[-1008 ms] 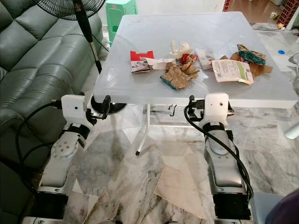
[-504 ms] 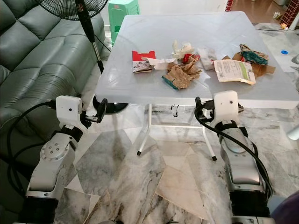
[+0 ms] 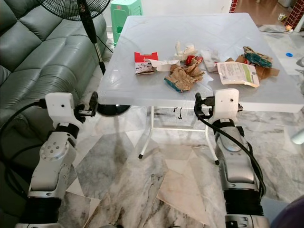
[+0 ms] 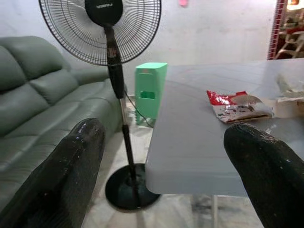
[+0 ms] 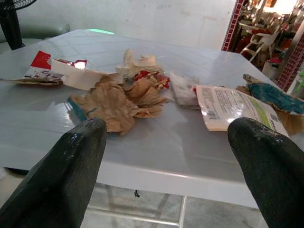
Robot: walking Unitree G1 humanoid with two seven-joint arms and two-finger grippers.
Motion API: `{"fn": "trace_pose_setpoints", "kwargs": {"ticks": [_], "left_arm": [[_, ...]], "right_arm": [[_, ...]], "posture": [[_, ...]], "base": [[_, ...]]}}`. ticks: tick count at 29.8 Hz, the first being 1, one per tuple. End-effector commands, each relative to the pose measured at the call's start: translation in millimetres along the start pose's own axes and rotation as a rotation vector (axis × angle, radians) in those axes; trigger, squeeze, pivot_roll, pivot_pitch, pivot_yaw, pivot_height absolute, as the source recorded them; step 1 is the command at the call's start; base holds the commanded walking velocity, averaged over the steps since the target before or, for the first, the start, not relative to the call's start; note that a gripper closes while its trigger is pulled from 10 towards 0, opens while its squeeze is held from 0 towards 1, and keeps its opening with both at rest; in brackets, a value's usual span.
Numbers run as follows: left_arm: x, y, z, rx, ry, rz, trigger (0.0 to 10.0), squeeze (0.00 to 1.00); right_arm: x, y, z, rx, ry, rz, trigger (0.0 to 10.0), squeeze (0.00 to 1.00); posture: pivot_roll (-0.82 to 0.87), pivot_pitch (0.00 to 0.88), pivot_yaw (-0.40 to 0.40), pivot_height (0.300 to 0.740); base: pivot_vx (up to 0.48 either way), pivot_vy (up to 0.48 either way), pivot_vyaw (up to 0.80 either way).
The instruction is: Picking trash to rubbish bin
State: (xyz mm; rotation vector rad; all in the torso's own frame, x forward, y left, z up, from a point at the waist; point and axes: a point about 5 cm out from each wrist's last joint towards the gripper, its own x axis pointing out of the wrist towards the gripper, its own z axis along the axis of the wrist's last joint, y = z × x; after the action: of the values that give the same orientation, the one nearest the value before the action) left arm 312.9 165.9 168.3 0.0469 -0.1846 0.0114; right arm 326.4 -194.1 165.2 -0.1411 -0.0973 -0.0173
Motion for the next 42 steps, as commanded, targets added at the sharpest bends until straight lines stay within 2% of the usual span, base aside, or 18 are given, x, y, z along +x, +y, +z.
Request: {"fn": "trace_pose_setpoints", "kwargs": {"ticks": [1,8,11,19,20,21,40,41,42], "left_arm": [[1.9,-4.7,3,-0.001,-0.014,-0.009,10.0,0.00],[2.6,-4.7,3,-0.005,-0.010,-0.003,10.0,0.00],[4.1,-5.8,2,-0.038,-0.013,0.001,10.0,0.00],[5.8,-3.8,3,-0.060,-0.019,0.006,10.0,0.00],[6.1,-3.2,3,-0.064,-0.019,0.007,10.0,0.00],[7.1,-1.4,4,-0.080,-0.025,0.005,10.0,0.00],[11.2,4.6,3,-0.082,-0.016,0.016,10.0,0.00],[11.2,5.3,2,-0.081,-0.014,0.019,10.0,0.00],[11.1,5.8,2,-0.080,-0.012,0.021,10.0,0.00]], "right_arm": [[-2.3,-0.2,-1,0.004,0.021,0.003,10.0,0.00],[-4.1,0.1,-2,0.011,0.017,0.021,10.0,0.00],[-4.5,0.9,4,-0.037,-0.015,0.034,10.0,0.00],[-3.7,1.9,8,-0.012,-0.029,0.040,10.0,0.00],[-3.6,2.1,8,-0.013,-0.030,0.040,10.0,0.17],[-3.2,2.3,10,-0.014,-0.036,0.035,10.0,1.00],[-3.2,-1.0,8,-0.037,-0.024,-0.033,10.0,1.00],[-3.4,-1.2,8,-0.046,-0.027,-0.036,10.0,0.95],[-3.5,-1.3,9,-0.053,-0.029,-0.038,10.0,0.95]], "posture": [[-0.04,0.093,0.038,0.740],[-0.05,0.096,0.043,0.740],[-0.06,0.097,0.042,0.740],[-0.06,0.096,0.034,0.740],[-0.06,0.096,0.034,0.740],[-0.06,0.097,0.033,0.740],[-0.06,0.095,0.038,0.740],[-0.06,0.094,0.038,0.740],[-0.06,0.094,0.038,0.740]], "base": [[0.000,-0.480,0.00],[0.000,-0.427,0.00],[0.000,0.000,0.00],[0.000,0.000,0.00],[0.000,0.000,0.00],[0.000,0.000,0.00],[0.000,0.060,0.00],[0.000,0.000,0.00],[0.000,0.000,0.00]]}}
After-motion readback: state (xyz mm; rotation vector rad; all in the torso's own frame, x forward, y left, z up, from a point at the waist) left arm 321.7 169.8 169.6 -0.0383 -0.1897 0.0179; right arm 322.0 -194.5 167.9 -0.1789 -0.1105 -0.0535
